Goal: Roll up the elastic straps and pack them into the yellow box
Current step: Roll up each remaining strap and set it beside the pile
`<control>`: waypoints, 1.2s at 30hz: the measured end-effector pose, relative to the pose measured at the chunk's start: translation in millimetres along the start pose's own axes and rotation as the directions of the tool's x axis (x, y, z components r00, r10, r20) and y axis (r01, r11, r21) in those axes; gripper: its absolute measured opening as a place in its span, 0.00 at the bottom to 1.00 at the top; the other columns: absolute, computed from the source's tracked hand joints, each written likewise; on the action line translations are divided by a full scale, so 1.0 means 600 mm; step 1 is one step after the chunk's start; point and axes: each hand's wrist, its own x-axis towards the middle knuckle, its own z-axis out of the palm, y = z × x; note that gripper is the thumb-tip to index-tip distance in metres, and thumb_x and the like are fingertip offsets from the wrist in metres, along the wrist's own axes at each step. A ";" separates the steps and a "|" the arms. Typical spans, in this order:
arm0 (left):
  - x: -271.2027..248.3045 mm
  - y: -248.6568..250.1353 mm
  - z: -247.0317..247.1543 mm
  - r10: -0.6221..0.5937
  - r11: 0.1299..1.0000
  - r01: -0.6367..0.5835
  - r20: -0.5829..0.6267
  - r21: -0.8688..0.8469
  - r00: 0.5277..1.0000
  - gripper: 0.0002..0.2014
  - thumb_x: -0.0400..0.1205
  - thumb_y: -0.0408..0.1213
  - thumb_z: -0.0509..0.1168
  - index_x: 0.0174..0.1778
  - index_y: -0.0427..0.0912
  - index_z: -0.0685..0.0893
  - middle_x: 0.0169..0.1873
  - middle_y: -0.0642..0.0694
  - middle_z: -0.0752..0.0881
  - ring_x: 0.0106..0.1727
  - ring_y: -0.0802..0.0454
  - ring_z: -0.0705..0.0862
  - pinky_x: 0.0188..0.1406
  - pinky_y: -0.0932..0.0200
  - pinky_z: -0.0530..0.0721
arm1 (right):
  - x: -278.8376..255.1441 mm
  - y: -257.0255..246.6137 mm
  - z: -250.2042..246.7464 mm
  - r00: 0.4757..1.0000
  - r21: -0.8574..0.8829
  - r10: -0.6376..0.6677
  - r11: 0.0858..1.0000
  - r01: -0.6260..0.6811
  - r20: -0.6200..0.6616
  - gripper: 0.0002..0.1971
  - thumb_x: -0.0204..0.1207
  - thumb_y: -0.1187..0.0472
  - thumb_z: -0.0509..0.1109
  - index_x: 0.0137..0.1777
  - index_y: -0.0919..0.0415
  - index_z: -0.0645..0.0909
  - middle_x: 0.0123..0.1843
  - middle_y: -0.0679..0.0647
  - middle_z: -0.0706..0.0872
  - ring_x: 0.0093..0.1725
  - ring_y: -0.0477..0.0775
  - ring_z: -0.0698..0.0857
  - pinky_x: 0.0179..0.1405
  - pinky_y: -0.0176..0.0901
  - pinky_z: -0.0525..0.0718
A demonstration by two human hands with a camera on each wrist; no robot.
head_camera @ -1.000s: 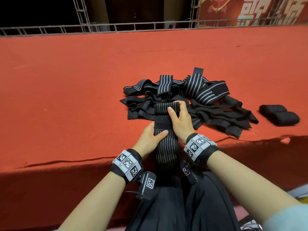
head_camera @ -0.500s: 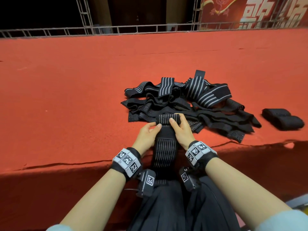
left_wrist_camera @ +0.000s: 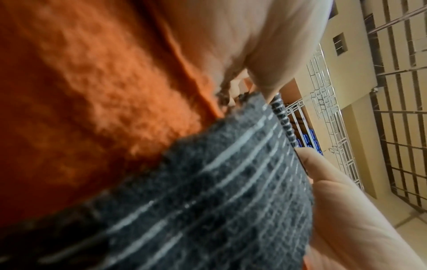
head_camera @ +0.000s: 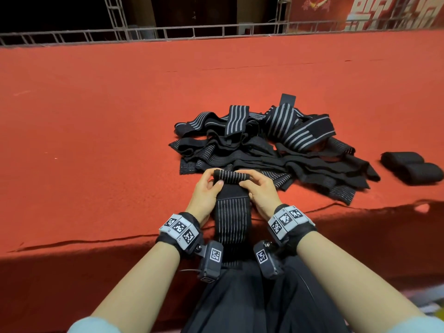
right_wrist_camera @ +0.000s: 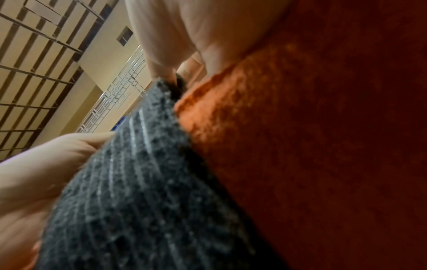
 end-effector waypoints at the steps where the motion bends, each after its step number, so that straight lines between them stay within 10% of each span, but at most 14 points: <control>1: 0.000 -0.001 0.000 -0.007 1.000 0.007 -0.003 -0.010 1.000 0.14 0.85 0.24 0.58 0.55 0.47 0.80 0.49 0.36 0.85 0.52 0.43 0.84 0.57 0.43 0.82 | 0.000 0.000 0.000 1.000 -0.001 0.005 1.000 -0.005 -0.002 0.17 0.75 0.75 0.64 0.51 0.54 0.88 0.44 0.61 0.86 0.29 0.50 0.77 0.26 0.34 0.75; 6: -0.004 0.007 -0.002 -0.042 0.993 0.042 0.004 -0.113 0.999 0.12 0.83 0.25 0.57 0.51 0.44 0.82 0.43 0.44 0.86 0.46 0.48 0.84 0.48 0.49 0.81 | -0.004 -0.001 -0.003 1.000 0.034 0.024 0.999 -0.024 0.000 0.20 0.73 0.78 0.62 0.48 0.54 0.89 0.31 0.60 0.78 0.17 0.43 0.67 0.16 0.32 0.67; 11: -0.005 0.000 -0.003 0.032 0.994 -0.035 -0.026 -0.108 0.999 0.05 0.85 0.36 0.63 0.46 0.46 0.84 0.43 0.48 0.85 0.48 0.52 0.82 0.53 0.52 0.80 | -0.008 -0.013 -0.001 0.995 0.232 0.085 0.968 -0.096 0.054 0.23 0.71 0.81 0.52 0.50 0.67 0.88 0.43 0.58 0.91 0.41 0.51 0.85 0.33 0.32 0.78; 16: -0.006 -0.003 -0.005 -0.028 0.982 0.024 -0.020 -0.188 0.999 0.12 0.84 0.28 0.63 0.63 0.40 0.79 0.52 0.41 0.87 0.54 0.45 0.85 0.61 0.45 0.81 | -0.002 -0.008 -0.002 0.991 0.202 0.122 0.971 -0.131 0.056 0.13 0.85 0.62 0.60 0.63 0.63 0.82 0.45 0.51 0.89 0.40 0.47 0.87 0.41 0.38 0.84; 20: -0.008 -0.005 -0.006 -0.049 0.973 0.042 -0.023 -0.229 0.999 0.17 0.83 0.27 0.65 0.68 0.38 0.77 0.60 0.34 0.86 0.61 0.41 0.85 0.64 0.47 0.82 | 0.001 0.009 -0.001 0.995 0.029 0.055 0.998 -0.058 0.088 0.09 0.78 0.56 0.72 0.53 0.60 0.86 0.47 0.55 0.89 0.41 0.45 0.87 0.38 0.36 0.84; 26: -0.015 -0.005 -0.008 -0.011 0.988 0.018 0.047 -0.153 0.999 0.12 0.81 0.28 0.68 0.60 0.34 0.83 0.57 0.36 0.88 0.62 0.38 0.85 0.64 0.45 0.82 | -0.006 0.004 -0.008 0.991 0.163 0.042 0.985 -0.062 0.126 0.10 0.76 0.69 0.72 0.57 0.63 0.83 0.52 0.57 0.89 0.53 0.53 0.87 0.50 0.42 0.85; 36: -0.016 -0.001 0.002 0.003 0.999 -0.009 0.116 0.048 0.993 0.10 0.82 0.29 0.65 0.56 0.48 0.82 0.40 0.48 0.87 0.39 0.52 0.85 0.31 0.58 0.81 | -0.005 -0.004 -0.015 0.991 0.234 0.097 0.965 -0.116 0.090 0.22 0.66 0.86 0.60 0.45 0.61 0.86 0.41 0.59 0.89 0.38 0.55 0.85 0.36 0.38 0.83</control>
